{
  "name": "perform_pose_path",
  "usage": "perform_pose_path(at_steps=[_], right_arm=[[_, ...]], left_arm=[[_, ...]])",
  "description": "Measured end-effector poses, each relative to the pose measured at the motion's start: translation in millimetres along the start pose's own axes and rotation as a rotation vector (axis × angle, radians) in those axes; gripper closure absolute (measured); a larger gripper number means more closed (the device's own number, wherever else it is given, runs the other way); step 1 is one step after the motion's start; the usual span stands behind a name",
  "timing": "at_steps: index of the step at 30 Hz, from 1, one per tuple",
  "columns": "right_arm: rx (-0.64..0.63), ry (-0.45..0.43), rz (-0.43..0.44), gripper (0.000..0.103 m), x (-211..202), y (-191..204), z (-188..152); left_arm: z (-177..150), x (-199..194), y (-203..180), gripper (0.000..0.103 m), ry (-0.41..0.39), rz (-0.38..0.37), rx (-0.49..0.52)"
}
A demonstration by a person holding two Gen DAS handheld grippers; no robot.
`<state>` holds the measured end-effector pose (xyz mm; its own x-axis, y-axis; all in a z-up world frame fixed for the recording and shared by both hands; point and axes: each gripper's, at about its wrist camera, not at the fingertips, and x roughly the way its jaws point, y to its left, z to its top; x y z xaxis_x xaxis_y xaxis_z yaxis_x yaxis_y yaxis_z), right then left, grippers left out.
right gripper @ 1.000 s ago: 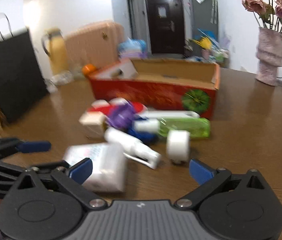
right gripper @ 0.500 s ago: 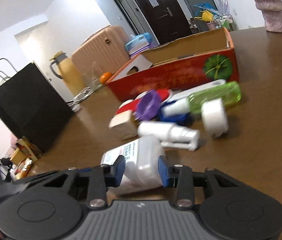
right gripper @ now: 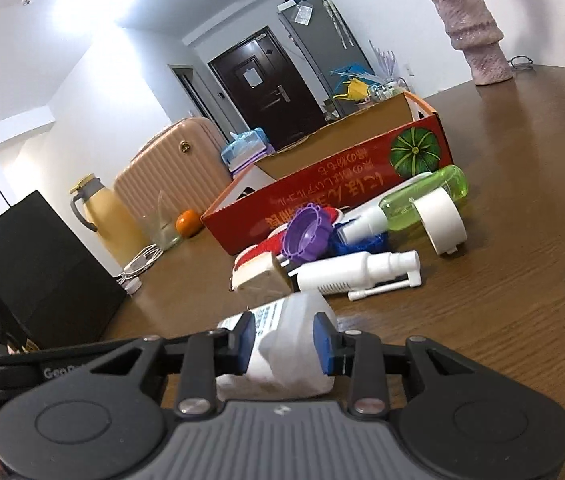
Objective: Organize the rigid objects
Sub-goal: 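Carry the wipe pack into the cardboard box and open the right gripper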
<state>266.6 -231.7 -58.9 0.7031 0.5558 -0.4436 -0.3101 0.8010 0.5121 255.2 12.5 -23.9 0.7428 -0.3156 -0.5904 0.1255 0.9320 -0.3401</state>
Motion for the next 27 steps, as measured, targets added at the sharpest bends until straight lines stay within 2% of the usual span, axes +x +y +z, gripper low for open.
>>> perform_pose_path(at_steps=[3, 4, 6, 14, 17, 21, 27], right_arm=[[0.009, 0.009, 0.012, 0.071, 6.0, -4.3, 3.8], [0.015, 0.014, 0.025, 0.071, 7.7, -5.1, 3.1], [0.026, 0.016, 0.031, 0.072, 10.0, -6.9, 1.2], [0.051, 0.006, 0.037, 0.073, 13.7, -10.3, -2.5], [0.029, 0.003, 0.027, 0.073, 11.2, -7.0, -4.3], [0.008, -0.011, 0.024, 0.073, 4.0, -3.9, -3.4], [-0.044, -0.086, 0.029, 0.073, -17.8, 6.3, 5.5]], left_arm=[[0.8, 0.4, -0.1, 0.066, -0.012, 0.001, -0.015], [0.6, 1.5, 0.2, 0.071, -0.009, 0.003, -0.022], [0.4, 5.3, 1.4, 0.072, 0.003, 0.011, -0.031], [6.8, 11.3, 5.7, 0.072, 0.016, 0.009, -0.057], [4.4, 9.8, 2.5, 0.073, 0.000, 0.014, -0.048], [0.3, -1.3, -5.8, 0.077, -0.046, 0.013, 0.013], [4.2, -21.2, -17.6, 0.077, -0.138, -0.033, 0.018]])
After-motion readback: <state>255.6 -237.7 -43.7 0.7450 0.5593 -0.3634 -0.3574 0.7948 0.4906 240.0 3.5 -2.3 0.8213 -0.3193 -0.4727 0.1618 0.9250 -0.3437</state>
